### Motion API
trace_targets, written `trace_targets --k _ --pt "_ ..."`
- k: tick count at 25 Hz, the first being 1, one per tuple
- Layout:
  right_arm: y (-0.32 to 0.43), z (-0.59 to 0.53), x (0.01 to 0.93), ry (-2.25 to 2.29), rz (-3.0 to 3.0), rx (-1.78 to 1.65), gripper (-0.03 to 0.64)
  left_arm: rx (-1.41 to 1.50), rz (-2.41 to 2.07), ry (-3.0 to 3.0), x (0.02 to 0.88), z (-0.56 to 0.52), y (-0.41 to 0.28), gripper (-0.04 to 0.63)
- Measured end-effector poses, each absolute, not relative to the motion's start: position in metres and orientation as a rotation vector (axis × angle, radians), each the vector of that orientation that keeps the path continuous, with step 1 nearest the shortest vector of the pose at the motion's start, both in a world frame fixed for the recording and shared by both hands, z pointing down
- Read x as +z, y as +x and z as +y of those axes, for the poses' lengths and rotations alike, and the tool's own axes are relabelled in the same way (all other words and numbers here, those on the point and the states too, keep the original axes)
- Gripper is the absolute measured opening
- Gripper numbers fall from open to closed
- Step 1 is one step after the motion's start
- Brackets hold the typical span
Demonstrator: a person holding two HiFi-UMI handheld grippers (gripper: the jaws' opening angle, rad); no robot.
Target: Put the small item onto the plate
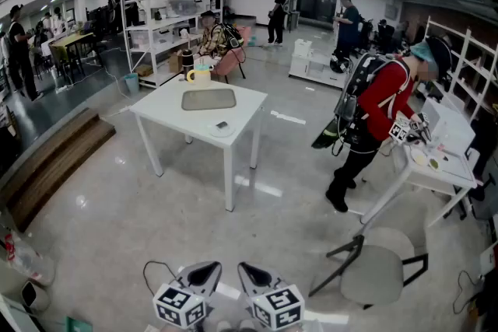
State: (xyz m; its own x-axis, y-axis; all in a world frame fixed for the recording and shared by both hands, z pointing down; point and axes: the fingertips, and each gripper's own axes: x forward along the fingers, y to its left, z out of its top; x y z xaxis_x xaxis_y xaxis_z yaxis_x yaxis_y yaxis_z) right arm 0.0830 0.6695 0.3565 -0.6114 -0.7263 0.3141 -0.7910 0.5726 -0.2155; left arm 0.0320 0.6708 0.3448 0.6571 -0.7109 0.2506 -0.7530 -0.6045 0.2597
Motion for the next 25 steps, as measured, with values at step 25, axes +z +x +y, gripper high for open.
trace_targets --k 25 --pt "0.073 0.665 0.349 1.229 -2.629 0.477 0.015 0.173 -1.194 2.502 0.347 0.667 0.034 0.011"
